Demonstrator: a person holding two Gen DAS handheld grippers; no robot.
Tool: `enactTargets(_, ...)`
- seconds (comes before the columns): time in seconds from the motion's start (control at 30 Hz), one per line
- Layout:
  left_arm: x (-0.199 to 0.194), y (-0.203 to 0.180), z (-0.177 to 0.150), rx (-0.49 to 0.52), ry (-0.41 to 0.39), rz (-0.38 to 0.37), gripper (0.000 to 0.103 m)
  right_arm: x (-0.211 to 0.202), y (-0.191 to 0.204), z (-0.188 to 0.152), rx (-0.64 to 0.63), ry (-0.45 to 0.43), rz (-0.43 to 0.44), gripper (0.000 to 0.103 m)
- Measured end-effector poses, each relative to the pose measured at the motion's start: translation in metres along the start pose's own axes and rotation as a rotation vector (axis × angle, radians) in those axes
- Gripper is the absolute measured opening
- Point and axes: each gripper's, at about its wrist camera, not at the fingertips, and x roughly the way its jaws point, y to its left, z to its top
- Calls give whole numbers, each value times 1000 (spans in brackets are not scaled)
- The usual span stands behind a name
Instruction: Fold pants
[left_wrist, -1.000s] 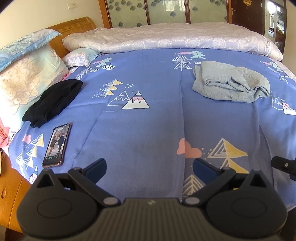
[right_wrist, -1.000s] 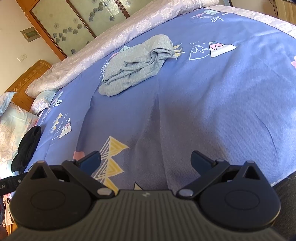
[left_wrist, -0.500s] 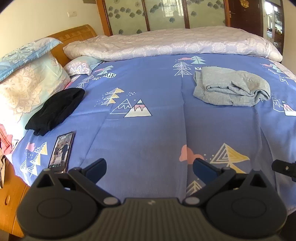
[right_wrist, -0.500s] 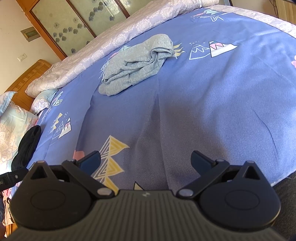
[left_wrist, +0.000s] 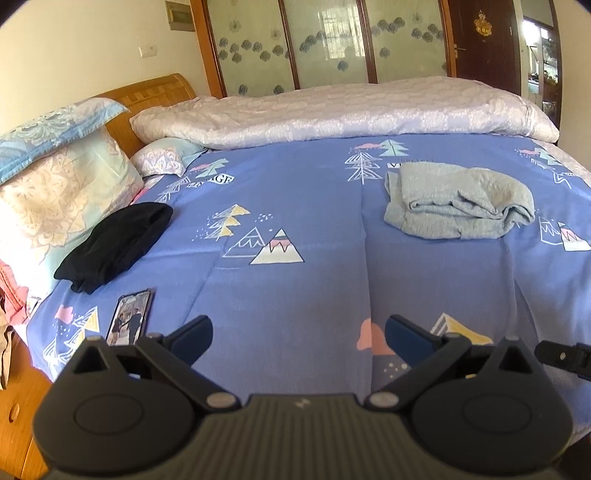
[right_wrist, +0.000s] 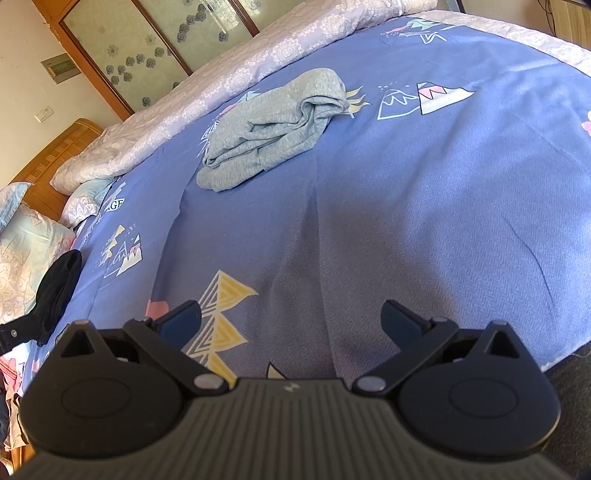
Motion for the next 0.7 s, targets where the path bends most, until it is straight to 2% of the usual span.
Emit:
enactTargets(0.5,-1,-7,9,32,-25,-6,103,0,-3,2,6,2,-2,103)
enactTargets(0.7,2,-8,10,32,-10,-21,103,0,-3,1,8,4,-4,103)
